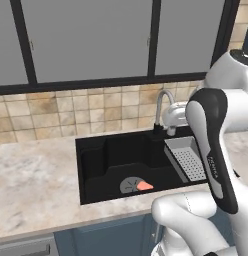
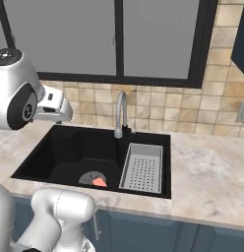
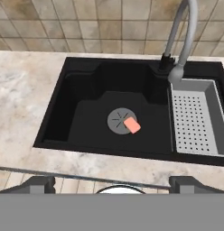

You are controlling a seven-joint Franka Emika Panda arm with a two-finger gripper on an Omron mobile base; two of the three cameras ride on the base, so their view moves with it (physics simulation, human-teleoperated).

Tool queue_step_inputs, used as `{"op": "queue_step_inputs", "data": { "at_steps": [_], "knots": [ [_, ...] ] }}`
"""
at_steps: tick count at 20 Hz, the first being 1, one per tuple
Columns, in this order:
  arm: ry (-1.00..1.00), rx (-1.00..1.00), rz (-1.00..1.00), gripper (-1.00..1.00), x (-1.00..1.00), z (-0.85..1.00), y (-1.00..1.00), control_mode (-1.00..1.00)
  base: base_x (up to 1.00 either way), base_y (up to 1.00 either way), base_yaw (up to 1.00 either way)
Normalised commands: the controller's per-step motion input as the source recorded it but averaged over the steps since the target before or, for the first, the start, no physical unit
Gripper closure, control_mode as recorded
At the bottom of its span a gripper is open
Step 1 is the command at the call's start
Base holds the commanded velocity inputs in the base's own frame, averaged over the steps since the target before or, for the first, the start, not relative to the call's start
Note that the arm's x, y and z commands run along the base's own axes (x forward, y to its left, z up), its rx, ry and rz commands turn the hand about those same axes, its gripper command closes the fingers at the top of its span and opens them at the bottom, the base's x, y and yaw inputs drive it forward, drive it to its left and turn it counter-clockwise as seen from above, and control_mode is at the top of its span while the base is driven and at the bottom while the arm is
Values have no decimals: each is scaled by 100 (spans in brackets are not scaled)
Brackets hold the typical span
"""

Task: Pick up the bar soap and soap dispenser from the sink, and place them back in the cabinet, and close the cabinet doors.

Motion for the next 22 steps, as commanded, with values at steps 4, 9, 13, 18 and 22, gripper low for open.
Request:
{"op": "queue_step_inputs", "data": {
  "at_steps": [4, 9, 13, 18, 22],
  "knots": [
    [10, 0, 0, -100, 1, -17, 0, -100, 0, 0, 0],
    [9, 0, 0, -100, 0, -18, -2, -100, 0, 0, 0],
    [10, -1, 0, -100, 0, -17, 0, -100, 0, 0, 0],
    [14, -1, 0, -100, 4, -14, 0, -100, 0, 0, 0],
    [12, -1, 0, -100, 1, -17, 0, -100, 0, 0, 0]
  ]
}}
